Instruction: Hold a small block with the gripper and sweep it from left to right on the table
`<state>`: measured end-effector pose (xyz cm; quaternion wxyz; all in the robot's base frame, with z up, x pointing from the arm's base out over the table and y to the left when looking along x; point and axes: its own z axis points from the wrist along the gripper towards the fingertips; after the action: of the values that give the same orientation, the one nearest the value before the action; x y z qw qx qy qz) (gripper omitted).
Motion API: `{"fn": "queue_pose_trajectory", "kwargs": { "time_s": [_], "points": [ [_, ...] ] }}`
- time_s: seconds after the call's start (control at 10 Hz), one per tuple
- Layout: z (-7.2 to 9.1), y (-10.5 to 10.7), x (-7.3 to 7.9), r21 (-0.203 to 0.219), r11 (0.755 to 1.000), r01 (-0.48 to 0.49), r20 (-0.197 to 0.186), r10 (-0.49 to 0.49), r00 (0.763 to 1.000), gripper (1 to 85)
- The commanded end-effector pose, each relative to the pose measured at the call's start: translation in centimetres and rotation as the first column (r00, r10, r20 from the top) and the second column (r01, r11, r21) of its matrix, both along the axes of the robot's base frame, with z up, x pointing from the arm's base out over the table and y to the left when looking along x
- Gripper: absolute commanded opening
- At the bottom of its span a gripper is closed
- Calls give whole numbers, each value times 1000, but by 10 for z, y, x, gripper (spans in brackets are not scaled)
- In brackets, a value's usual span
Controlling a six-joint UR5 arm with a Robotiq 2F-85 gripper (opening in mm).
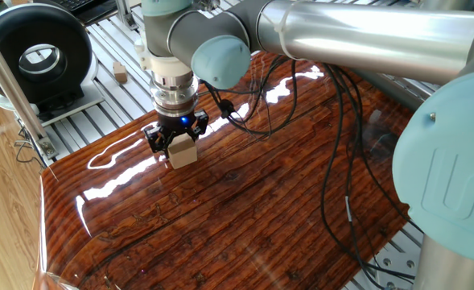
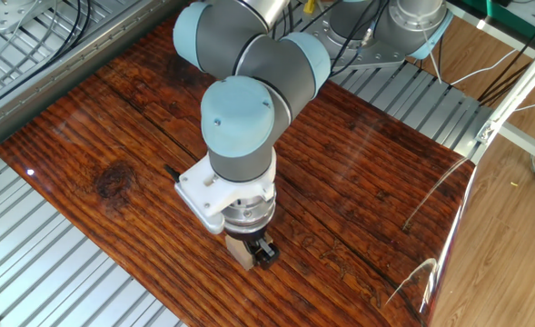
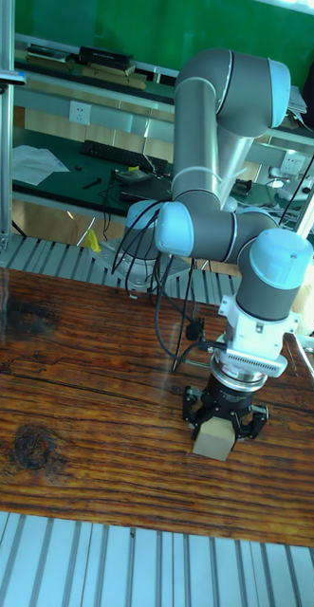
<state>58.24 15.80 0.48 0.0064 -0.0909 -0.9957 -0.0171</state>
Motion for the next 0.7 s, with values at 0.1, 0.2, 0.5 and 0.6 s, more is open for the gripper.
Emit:
{"fn": "queue_pose_trajectory", "kwargs": {
  "time_s": [0.1, 0.2, 0.5, 0.6],
  "points": [
    [1, -6, 0, -17, 997, -71, -1, 71, 997, 10],
    [1, -2, 5, -3, 995, -96, 19, 96, 995, 10],
    [1, 5, -1, 26, 989, -146, 2, 146, 989, 10],
    [2, 13, -2, 55, 985, -164, 6, 164, 986, 10]
  ]
}}
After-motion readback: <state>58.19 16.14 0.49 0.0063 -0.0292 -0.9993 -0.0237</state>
